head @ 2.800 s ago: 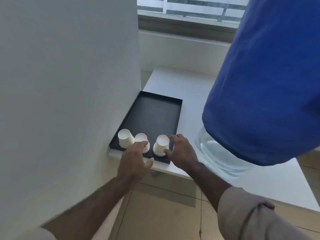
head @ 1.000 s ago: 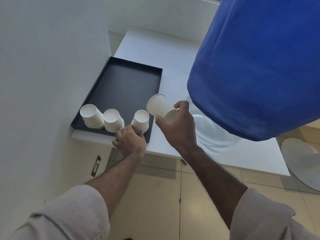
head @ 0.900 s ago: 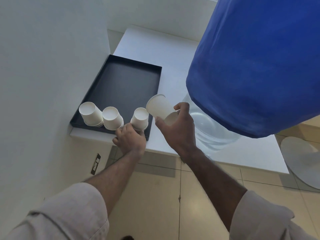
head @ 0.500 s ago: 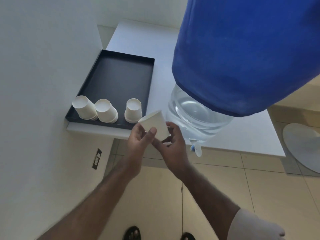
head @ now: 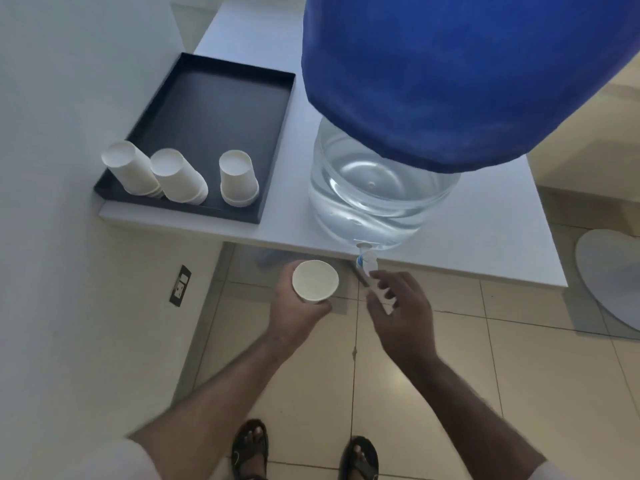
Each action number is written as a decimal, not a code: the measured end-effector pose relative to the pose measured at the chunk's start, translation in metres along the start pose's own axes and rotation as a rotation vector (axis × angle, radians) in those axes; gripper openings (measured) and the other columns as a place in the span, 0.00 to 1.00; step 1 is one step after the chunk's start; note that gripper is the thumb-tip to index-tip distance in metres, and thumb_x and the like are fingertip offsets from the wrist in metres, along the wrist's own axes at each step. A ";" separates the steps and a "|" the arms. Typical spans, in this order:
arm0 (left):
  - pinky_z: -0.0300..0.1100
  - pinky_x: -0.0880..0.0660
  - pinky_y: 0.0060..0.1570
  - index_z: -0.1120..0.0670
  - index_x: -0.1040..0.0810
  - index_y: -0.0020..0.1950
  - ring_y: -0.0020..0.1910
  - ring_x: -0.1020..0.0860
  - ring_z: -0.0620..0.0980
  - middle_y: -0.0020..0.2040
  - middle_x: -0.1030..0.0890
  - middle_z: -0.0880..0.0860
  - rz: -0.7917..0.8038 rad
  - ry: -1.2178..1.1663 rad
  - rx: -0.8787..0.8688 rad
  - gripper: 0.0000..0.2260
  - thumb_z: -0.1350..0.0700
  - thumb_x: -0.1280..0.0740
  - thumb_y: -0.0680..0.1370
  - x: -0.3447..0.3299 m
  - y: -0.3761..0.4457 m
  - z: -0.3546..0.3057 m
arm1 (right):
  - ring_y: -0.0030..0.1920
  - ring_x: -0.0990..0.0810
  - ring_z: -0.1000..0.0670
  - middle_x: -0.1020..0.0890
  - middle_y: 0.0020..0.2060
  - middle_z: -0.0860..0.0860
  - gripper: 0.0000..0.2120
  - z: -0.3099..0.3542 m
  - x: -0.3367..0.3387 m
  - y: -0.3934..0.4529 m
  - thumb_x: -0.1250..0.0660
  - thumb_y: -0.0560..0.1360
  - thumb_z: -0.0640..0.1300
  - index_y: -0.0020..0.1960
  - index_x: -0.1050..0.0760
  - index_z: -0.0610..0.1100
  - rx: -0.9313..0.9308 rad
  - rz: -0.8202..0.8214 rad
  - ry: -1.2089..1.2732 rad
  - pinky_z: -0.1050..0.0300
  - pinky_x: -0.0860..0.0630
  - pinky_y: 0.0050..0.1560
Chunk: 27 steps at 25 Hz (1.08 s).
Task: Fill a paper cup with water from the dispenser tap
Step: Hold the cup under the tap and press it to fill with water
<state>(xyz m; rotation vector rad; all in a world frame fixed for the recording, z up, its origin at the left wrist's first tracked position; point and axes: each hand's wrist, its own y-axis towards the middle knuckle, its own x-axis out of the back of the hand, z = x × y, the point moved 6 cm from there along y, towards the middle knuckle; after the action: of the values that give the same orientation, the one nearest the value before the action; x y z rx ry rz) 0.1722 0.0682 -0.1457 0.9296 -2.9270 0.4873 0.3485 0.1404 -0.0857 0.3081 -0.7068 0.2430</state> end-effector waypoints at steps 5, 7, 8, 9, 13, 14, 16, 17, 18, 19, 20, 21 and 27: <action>0.43 0.21 0.52 0.45 0.25 0.59 0.50 0.19 0.47 0.50 0.18 0.44 0.035 0.082 0.015 0.30 0.68 0.24 0.62 -0.059 0.011 0.049 | 0.51 0.22 0.47 0.19 0.50 0.50 0.21 -0.018 0.009 0.017 0.28 0.72 0.36 0.63 0.22 0.47 0.182 0.084 -0.235 0.57 0.27 0.50; 0.45 0.20 0.52 0.48 0.24 0.61 0.51 0.18 0.51 0.51 0.17 0.48 0.036 0.076 0.039 0.29 0.67 0.23 0.64 -0.075 0.019 0.060 | 0.50 0.22 0.45 0.18 0.51 0.48 0.21 -0.017 0.005 0.022 0.27 0.72 0.37 0.64 0.22 0.45 0.271 0.125 -0.298 0.56 0.28 0.49; 0.46 0.20 0.51 0.48 0.24 0.60 0.51 0.17 0.51 0.51 0.16 0.49 0.032 0.067 0.044 0.28 0.67 0.22 0.65 -0.082 0.023 0.063 | 0.49 0.21 0.44 0.18 0.50 0.47 0.21 -0.016 0.003 0.024 0.26 0.72 0.37 0.64 0.22 0.44 0.316 0.125 -0.323 0.55 0.27 0.48; 0.47 0.19 0.51 0.48 0.24 0.60 0.51 0.17 0.51 0.52 0.16 0.50 0.025 0.055 0.044 0.27 0.67 0.22 0.65 -0.088 0.026 0.065 | 0.48 0.20 0.43 0.18 0.49 0.46 0.20 -0.015 0.001 0.026 0.26 0.72 0.37 0.63 0.21 0.43 0.359 0.116 -0.343 0.53 0.25 0.46; 0.51 0.18 0.52 0.51 0.23 0.61 0.52 0.16 0.53 0.53 0.15 0.54 0.003 -0.016 0.044 0.27 0.68 0.21 0.66 -0.104 0.038 0.072 | 0.44 0.19 0.40 0.16 0.46 0.43 0.13 -0.016 -0.001 0.031 0.28 0.74 0.36 0.58 0.19 0.39 0.513 0.053 -0.378 0.48 0.22 0.43; 0.52 0.17 0.53 0.51 0.23 0.61 0.53 0.16 0.53 0.54 0.15 0.54 0.004 -0.022 0.038 0.27 0.67 0.21 0.66 -0.107 0.040 0.072 | 0.44 0.18 0.39 0.15 0.46 0.43 0.11 -0.016 -0.002 0.031 0.29 0.75 0.37 0.57 0.19 0.38 0.551 0.044 -0.380 0.46 0.22 0.43; 0.52 0.17 0.54 0.50 0.23 0.62 0.54 0.16 0.52 0.54 0.15 0.54 -0.006 -0.029 0.021 0.28 0.65 0.19 0.66 -0.110 0.045 0.074 | 0.44 0.18 0.39 0.15 0.46 0.42 0.10 -0.018 -0.004 0.033 0.30 0.77 0.37 0.57 0.19 0.37 0.592 0.032 -0.371 0.44 0.22 0.43; 0.52 0.17 0.54 0.50 0.23 0.62 0.54 0.16 0.52 0.54 0.15 0.53 -0.016 -0.032 0.018 0.28 0.65 0.19 0.66 -0.110 0.047 0.075 | 0.44 0.18 0.39 0.14 0.46 0.42 0.10 -0.019 -0.004 0.033 0.30 0.77 0.36 0.57 0.18 0.37 0.595 0.027 -0.362 0.44 0.22 0.43; 0.53 0.17 0.54 0.51 0.23 0.62 0.54 0.16 0.52 0.55 0.15 0.53 -0.025 -0.032 0.021 0.28 0.65 0.19 0.66 -0.110 0.050 0.076 | 0.45 0.17 0.39 0.14 0.46 0.42 0.10 -0.019 -0.004 0.034 0.30 0.76 0.36 0.57 0.18 0.37 0.586 0.020 -0.345 0.44 0.22 0.44; 0.53 0.17 0.55 0.51 0.23 0.63 0.55 0.17 0.53 0.56 0.16 0.53 -0.036 -0.028 0.026 0.29 0.64 0.19 0.65 -0.109 0.052 0.078 | 0.45 0.17 0.39 0.14 0.46 0.43 0.10 -0.020 -0.003 0.034 0.30 0.76 0.36 0.57 0.18 0.37 0.570 0.016 -0.323 0.43 0.22 0.44; 0.53 0.17 0.56 0.51 0.23 0.63 0.56 0.17 0.53 0.56 0.16 0.52 -0.046 -0.021 0.032 0.30 0.64 0.19 0.65 -0.108 0.054 0.080 | 0.45 0.17 0.39 0.14 0.46 0.43 0.09 -0.020 -0.003 0.035 0.30 0.76 0.36 0.56 0.18 0.38 0.550 0.011 -0.297 0.43 0.22 0.45; 0.53 0.18 0.57 0.50 0.23 0.63 0.56 0.18 0.53 0.57 0.16 0.52 -0.056 -0.014 0.035 0.30 0.64 0.19 0.64 -0.107 0.057 0.081 | 0.46 0.17 0.40 0.14 0.46 0.43 0.09 -0.018 -0.001 0.036 0.30 0.76 0.36 0.56 0.17 0.38 0.530 0.000 -0.270 0.45 0.22 0.46; 0.48 0.19 0.54 0.47 0.23 0.59 0.56 0.19 0.52 0.56 0.16 0.49 -0.072 0.006 0.014 0.29 0.63 0.19 0.62 -0.103 0.065 0.089 | 0.43 0.19 0.45 0.15 0.42 0.48 0.08 -0.010 -0.002 0.065 0.34 0.77 0.40 0.48 0.16 0.43 0.310 0.014 -0.142 0.55 0.27 0.44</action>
<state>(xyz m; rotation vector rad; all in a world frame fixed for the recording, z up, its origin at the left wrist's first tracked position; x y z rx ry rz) 0.2254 0.1486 -0.2611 1.0292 -2.8765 0.5060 0.3327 0.2041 -0.0815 0.6204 -0.8126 0.3469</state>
